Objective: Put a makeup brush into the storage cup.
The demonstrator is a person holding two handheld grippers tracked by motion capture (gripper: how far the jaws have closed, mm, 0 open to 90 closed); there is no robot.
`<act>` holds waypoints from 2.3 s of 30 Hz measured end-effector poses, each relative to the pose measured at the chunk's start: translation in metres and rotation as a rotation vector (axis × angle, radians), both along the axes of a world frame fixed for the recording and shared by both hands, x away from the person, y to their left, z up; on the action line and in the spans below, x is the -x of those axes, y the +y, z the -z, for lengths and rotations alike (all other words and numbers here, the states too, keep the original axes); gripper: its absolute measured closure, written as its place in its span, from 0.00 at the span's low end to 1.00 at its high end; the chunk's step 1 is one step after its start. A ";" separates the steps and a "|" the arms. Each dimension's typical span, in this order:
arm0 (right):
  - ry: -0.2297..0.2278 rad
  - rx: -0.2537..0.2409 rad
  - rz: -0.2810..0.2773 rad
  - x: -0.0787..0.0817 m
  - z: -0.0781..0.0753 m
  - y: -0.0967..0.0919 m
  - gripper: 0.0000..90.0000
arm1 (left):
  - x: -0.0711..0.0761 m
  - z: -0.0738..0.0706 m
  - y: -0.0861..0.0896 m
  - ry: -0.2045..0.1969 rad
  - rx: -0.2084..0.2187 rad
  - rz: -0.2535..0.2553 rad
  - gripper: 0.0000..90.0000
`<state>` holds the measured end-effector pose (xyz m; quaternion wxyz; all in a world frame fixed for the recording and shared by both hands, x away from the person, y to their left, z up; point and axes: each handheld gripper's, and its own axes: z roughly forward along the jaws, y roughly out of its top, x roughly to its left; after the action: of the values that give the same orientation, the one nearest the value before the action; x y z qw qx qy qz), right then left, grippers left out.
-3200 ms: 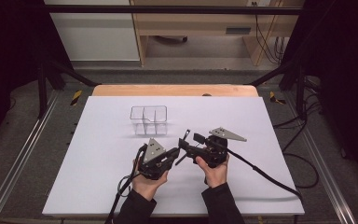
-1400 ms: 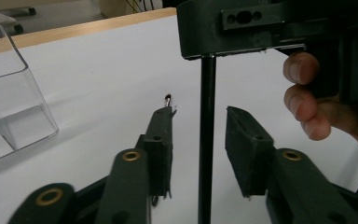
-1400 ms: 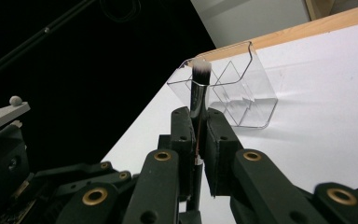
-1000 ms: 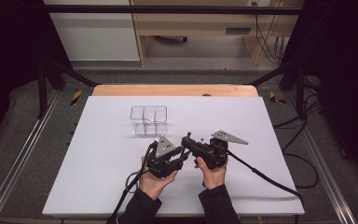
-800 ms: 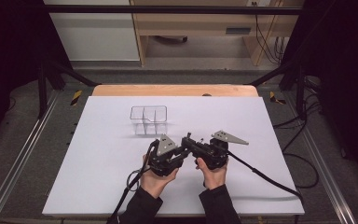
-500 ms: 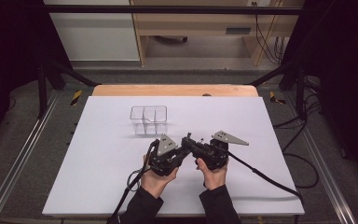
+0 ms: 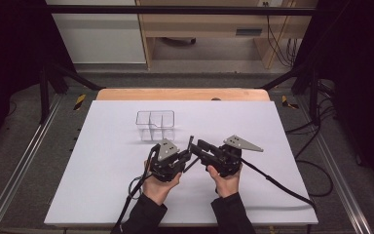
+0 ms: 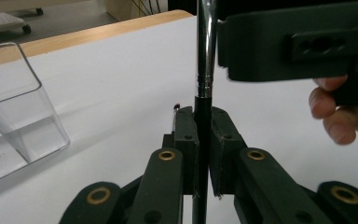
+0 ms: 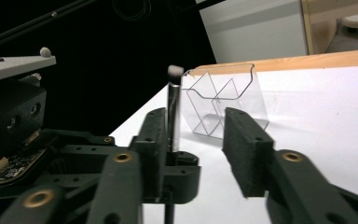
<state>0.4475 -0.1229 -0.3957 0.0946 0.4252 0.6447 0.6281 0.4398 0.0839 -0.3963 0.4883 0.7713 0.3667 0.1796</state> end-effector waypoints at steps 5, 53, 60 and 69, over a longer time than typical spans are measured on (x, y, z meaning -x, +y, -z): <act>-0.027 0.029 0.039 -0.003 -0.007 -0.007 0.48 | -0.001 0.001 0.011 0.000 0.009 -0.006 0.92; 0.003 0.364 0.149 0.009 0.017 -0.084 0.04 | -0.024 -0.044 0.096 -0.052 0.054 -0.071 0.92; 0.011 0.364 0.179 0.011 0.018 -0.095 0.04 | -0.029 -0.049 0.100 -0.059 0.039 -0.077 0.92; 0.005 0.402 0.207 0.012 0.019 -0.100 0.04 | -0.042 -0.053 0.102 -0.052 0.039 -0.085 0.92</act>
<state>0.4356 -0.2228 -0.4145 0.2397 0.4633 0.7101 0.4729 0.4821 0.1862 -0.3433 0.5045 0.7405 0.3897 0.2130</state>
